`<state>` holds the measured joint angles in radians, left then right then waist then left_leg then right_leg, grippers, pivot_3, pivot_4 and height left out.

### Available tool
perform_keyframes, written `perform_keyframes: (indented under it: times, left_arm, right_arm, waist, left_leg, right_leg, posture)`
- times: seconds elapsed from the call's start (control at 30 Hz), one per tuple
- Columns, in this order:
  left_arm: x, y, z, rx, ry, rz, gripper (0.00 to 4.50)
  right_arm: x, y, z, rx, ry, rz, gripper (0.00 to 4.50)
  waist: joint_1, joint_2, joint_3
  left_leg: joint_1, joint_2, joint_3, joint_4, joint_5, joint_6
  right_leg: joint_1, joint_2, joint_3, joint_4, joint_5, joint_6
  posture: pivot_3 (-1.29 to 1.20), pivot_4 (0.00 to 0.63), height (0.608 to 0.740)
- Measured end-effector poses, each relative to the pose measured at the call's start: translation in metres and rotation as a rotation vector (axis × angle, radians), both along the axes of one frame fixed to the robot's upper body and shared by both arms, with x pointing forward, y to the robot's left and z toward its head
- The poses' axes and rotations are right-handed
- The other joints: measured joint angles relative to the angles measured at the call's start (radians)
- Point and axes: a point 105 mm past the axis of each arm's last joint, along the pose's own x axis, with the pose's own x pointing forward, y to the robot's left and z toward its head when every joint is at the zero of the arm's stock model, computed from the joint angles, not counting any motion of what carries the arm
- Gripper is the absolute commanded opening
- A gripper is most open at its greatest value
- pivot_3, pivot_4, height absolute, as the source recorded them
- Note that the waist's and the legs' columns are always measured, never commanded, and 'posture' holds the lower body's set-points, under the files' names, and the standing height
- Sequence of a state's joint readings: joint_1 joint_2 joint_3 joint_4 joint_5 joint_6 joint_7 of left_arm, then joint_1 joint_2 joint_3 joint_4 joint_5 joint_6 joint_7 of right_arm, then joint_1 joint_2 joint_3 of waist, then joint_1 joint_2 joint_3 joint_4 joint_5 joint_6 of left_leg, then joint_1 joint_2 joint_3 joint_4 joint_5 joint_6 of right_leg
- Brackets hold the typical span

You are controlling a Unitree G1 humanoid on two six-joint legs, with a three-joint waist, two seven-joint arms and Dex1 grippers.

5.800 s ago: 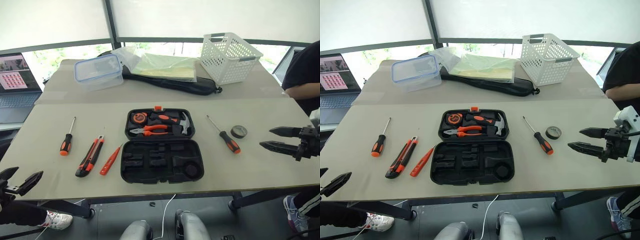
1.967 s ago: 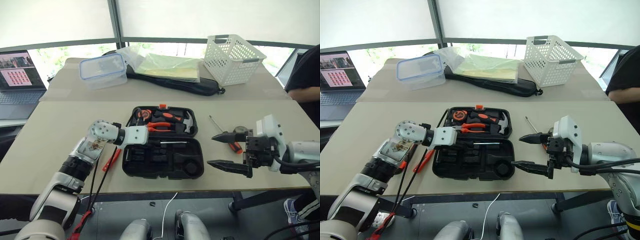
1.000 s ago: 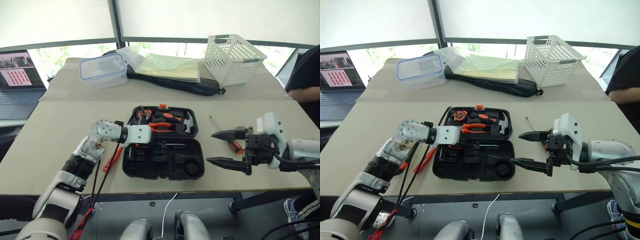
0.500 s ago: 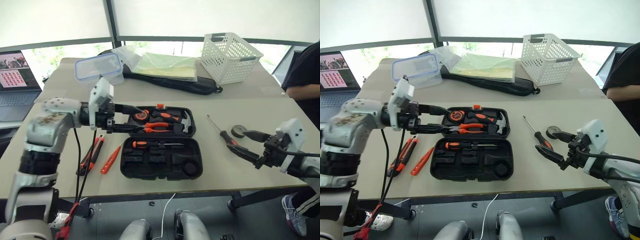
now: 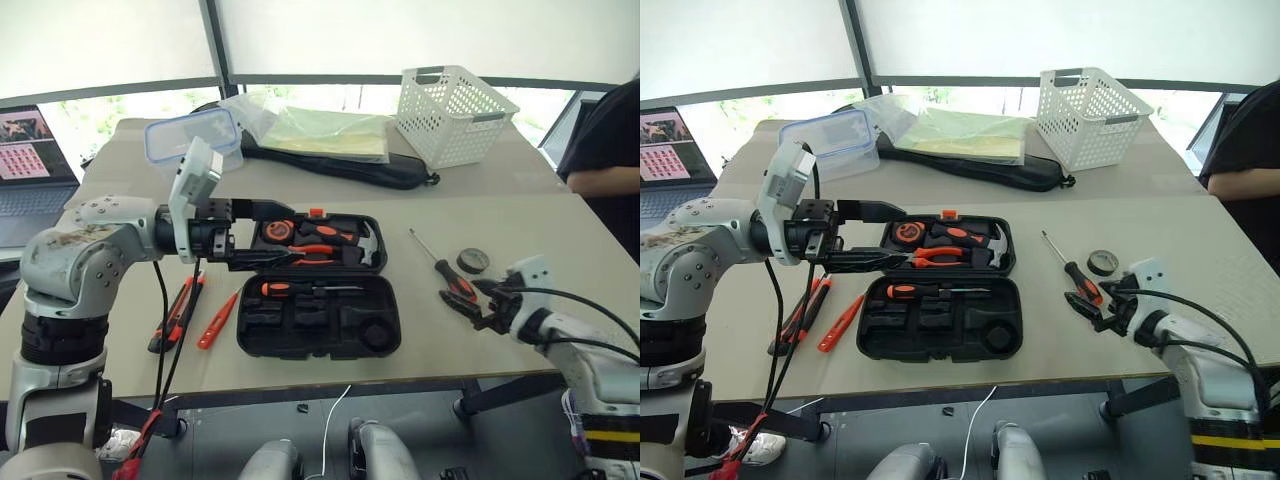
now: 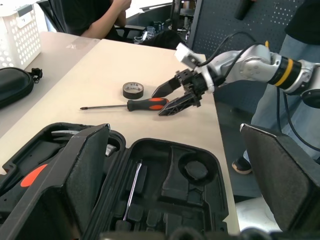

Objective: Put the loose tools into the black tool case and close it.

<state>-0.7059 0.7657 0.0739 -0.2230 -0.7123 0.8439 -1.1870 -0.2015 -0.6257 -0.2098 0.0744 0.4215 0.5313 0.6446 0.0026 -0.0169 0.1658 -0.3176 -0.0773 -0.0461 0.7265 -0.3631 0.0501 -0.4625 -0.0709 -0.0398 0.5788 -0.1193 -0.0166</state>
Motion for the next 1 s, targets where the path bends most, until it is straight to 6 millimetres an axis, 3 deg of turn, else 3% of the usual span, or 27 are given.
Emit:
perform_keyframes:
  times: [0.2, 0.3, 0.4, 0.47, 0.57, 0.63, 0.7, 0.8, 0.9, 1.0]
  left_arm:
    - [0.002, 0.0, 0.0, -0.001, -0.016, 0.024, 4.5]
    - [0.003, 0.005, -0.003, 0.013, -0.017, 0.042, 4.5]
    - [0.006, 0.007, -0.007, 0.017, -0.022, 0.062, 4.5]
    - [0.007, 0.007, -0.008, 0.025, -0.032, 0.067, 4.5]
    - [0.003, 0.011, -0.013, 0.061, -0.021, 0.053, 4.5]
    - [0.0, 0.015, -0.018, 0.087, -0.007, 0.044, 4.5]
    - [-0.003, 0.016, -0.027, 0.124, 0.02, 0.018, 4.5]
    - [-0.009, 0.015, -0.037, 0.174, 0.03, -0.036, 4.5]
    - [-0.017, 0.027, -0.046, 0.255, 0.052, -0.073, 4.5]
    - [-0.024, 0.038, -0.052, 0.313, 0.059, -0.089, 4.5]
  right_arm:
    - [0.003, -0.002, -0.001, 0.004, -0.028, -0.005, 1.8]
    - [0.004, 0.0, 0.01, 0.043, -0.078, -0.004, 1.03]
    - [0.011, 0.009, 0.036, 0.074, -0.154, 0.027, 1.03]
    - [0.018, 0.022, 0.064, 0.114, -0.219, 0.079, 1.03]
    - [0.013, 0.054, 0.107, 0.099, -0.303, 0.29, 1.03]
    - [0.003, 0.075, 0.116, 0.042, -0.316, 0.446, 1.03]
    - [-0.013, 0.112, 0.103, -0.037, -0.256, 0.697, 1.03]
    - [-0.029, 0.149, 0.073, -0.182, -0.197, 0.972, 1.03]
    - [-0.029, 0.156, 0.053, -0.324, -0.159, 1.106, 1.03]
    - [-0.019, 0.156, 0.052, -0.397, -0.163, 1.122, 1.03]
  waist:
    - [-0.002, 0.0, 0.0]
    - [-0.005, 0.001, 0.0]
    - [-0.011, 0.002, 0.001]
    - [-0.015, 0.002, 0.001]
    - [-0.016, 0.002, 0.001]
    - [-0.015, 0.002, 0.001]
    - [-0.015, 0.002, 0.001]
    - [-0.016, 0.002, 0.001]
    - [-0.014, 0.002, 0.001]
    - [-0.015, 0.002, 0.001]
  left_leg:
    - [0.0, 0.0, 0.0, 0.0, 0.0, -0.001]
    - [0.0, 0.0, 0.0, 0.0, 0.0, -0.001]
    - [0.0, 0.0, 0.0, 0.0, 0.0, -0.001]
    - [0.0, 0.0, 0.0, 0.0, 0.0, -0.001]
    - [-0.001, 0.0, 0.0, -0.004, 0.0, -0.001]
    - [-0.001, 0.001, 0.0, -0.006, 0.0, -0.001]
    - [-0.002, 0.001, 0.0, -0.006, 0.001, -0.001]
    - [-0.002, 0.0, 0.001, -0.006, 0.001, 0.0]
    - [-0.004, -0.002, 0.001, -0.005, 0.001, 0.0]
    - [-0.004, -0.002, 0.002, -0.005, 0.001, -0.001]
  right_leg:
    - [0.0, 0.0, 0.0, 0.0, 0.0, 0.0]
    - [-0.001, 0.0, 0.0, 0.001, 0.0, 0.0]
    - [-0.001, 0.0, 0.001, 0.001, 0.0, 0.0]
    - [-0.002, 0.0, 0.001, 0.001, 0.0, 0.0]
    - [-0.004, 0.001, 0.0, 0.0, 0.0, -0.001]
    - [-0.004, 0.002, 0.0, 0.0, 0.0, -0.001]
    - [-0.004, 0.002, -0.001, 0.0, 0.0, -0.001]
    - [-0.004, 0.001, -0.001, 0.0, 0.0, -0.001]
    - [-0.007, 0.002, -0.001, 0.0, 0.0, -0.001]
    - [-0.008, 0.0, -0.001, 0.0, 0.0, -0.001]
  posture:
    - [0.0, 0.15, 0.74]
    - [0.0, 0.15, 0.74]
    - [0.0, 0.15, 0.74]
    - [0.0, 0.15, 0.74]
    - [0.0, 0.15, 0.74]
    - [0.0, 0.15, 0.74]
    - [0.0, 0.15, 0.74]
    - [0.0, 0.15, 0.74]
    - [0.0, 0.15, 0.74]
    - [0.0, 0.15, 0.74]
